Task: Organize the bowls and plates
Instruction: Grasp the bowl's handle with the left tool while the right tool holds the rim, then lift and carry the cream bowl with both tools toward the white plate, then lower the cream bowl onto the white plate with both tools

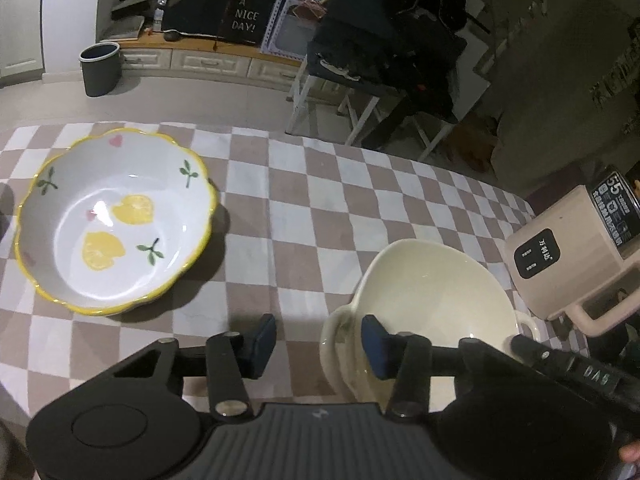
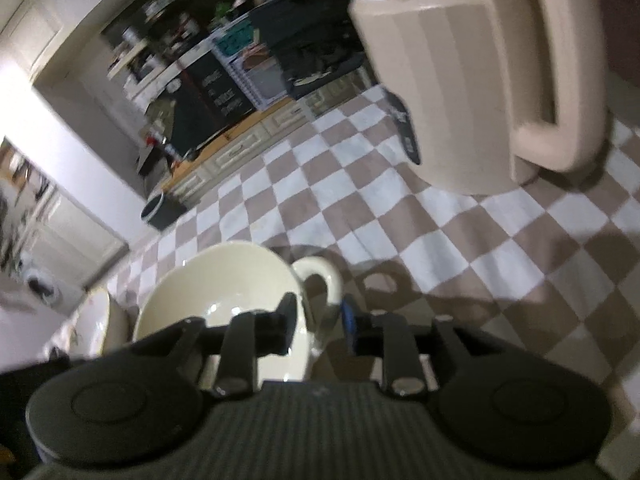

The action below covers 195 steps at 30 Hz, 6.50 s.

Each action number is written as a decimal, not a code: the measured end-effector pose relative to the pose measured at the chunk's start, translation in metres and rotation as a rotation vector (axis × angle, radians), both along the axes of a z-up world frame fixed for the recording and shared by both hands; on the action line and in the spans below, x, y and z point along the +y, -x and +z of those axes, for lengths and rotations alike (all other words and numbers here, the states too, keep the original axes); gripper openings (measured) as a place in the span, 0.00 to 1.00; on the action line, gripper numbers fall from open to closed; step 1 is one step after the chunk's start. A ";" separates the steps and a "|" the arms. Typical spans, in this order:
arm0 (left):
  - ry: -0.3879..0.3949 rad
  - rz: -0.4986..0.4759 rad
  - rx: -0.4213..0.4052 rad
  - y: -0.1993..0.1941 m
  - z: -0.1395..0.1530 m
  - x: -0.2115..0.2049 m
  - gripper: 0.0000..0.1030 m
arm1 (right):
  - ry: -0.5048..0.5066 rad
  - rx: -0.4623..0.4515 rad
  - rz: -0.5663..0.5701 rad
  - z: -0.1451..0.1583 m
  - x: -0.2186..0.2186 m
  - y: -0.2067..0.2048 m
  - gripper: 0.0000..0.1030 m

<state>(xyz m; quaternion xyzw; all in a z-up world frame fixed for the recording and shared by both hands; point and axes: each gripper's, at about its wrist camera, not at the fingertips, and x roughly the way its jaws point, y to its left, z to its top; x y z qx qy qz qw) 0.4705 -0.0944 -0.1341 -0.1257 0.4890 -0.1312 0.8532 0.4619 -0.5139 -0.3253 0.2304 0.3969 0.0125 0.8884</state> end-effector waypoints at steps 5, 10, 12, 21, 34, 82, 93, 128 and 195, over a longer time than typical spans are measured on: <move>-0.006 -0.015 0.032 -0.006 -0.005 -0.007 0.34 | -0.007 0.015 0.033 -0.005 0.003 -0.002 0.34; 0.018 -0.023 0.051 -0.010 -0.009 -0.012 0.22 | -0.069 0.011 -0.002 -0.008 -0.009 -0.002 0.24; 0.011 -0.017 0.050 -0.009 -0.010 -0.014 0.22 | -0.076 0.000 -0.004 -0.010 -0.010 -0.002 0.24; 0.018 0.012 0.094 -0.012 -0.016 -0.017 0.22 | -0.046 -0.051 -0.015 -0.013 -0.005 -0.011 0.28; 0.054 0.019 0.066 -0.004 -0.022 -0.013 0.21 | -0.122 -0.055 0.009 -0.023 -0.021 -0.031 0.48; 0.031 0.030 -0.155 0.113 0.095 0.024 0.24 | -0.039 -0.188 0.199 0.075 0.004 0.070 0.33; -0.007 0.073 -0.202 0.188 0.125 0.062 0.24 | -0.074 -0.200 0.253 0.081 0.030 0.103 0.31; 0.031 0.320 -0.049 0.270 0.049 0.187 0.29 | 0.073 0.049 0.497 0.033 0.154 0.103 0.31; -0.177 0.205 0.086 0.246 -0.001 0.180 0.57 | 0.252 0.255 0.564 -0.011 0.172 0.086 0.62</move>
